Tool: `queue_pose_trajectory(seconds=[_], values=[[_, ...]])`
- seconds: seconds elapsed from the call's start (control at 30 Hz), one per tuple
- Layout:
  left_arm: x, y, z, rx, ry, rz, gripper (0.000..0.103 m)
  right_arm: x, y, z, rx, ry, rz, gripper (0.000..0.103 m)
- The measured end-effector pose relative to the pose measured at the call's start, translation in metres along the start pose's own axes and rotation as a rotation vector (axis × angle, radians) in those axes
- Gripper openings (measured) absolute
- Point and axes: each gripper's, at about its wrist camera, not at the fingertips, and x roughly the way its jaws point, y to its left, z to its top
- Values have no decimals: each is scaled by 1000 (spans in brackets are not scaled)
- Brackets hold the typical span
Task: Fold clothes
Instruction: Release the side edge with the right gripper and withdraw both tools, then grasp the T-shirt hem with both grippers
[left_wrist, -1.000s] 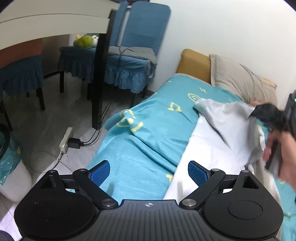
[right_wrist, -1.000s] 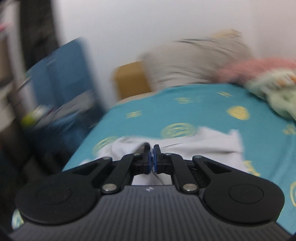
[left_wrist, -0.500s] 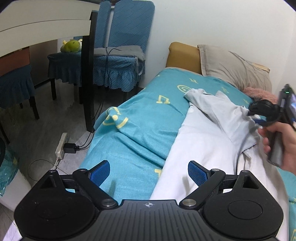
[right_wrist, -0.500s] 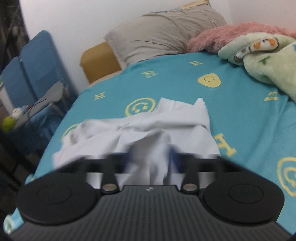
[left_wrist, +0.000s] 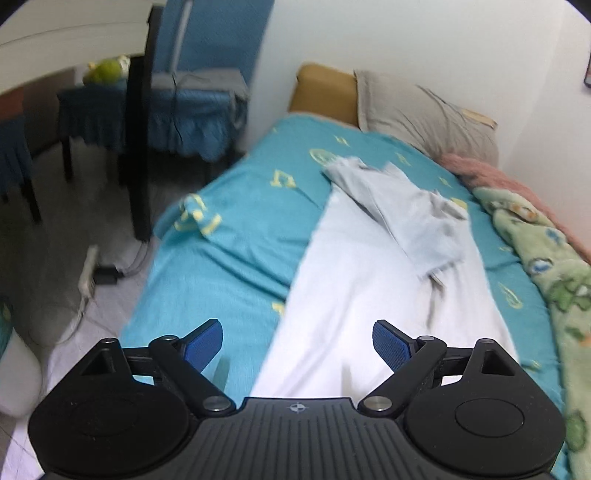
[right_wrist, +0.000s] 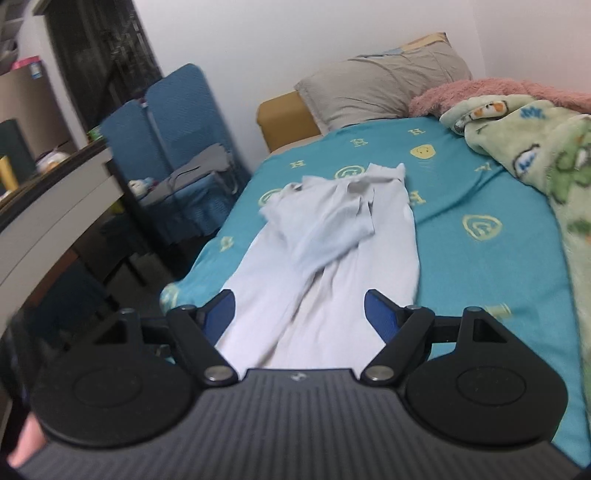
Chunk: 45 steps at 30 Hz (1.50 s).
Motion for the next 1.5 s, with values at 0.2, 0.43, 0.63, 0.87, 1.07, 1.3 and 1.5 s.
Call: queue_pose_trajectory(seconds=[0.2, 0.43, 0.63, 0.87, 1.07, 1.3, 1.5], values=[[-28, 10, -5, 54, 105, -23, 84, -39, -16, -34, 106, 37, -78, 79], [-21, 40, 0, 55, 352, -56, 73, -31, -33, -42, 168, 78, -88, 79], [-19, 59, 2, 64, 507, -73, 62, -26, -38, -47, 183, 101, -75, 79], [-25, 14, -17, 242, 582, -11, 54, -18, -51, -50, 250, 127, -74, 79], [-23, -11, -37, 388, 582, 50, 6, -13, -56, -53, 277, 157, -72, 79], [-82, -28, -32, 471, 384, -72, 4, -13, -61, -54, 306, 173, -66, 79], [-140, -56, -42, 557, 240, -173, 4, -15, -71, -56, 357, 175, -59, 79]])
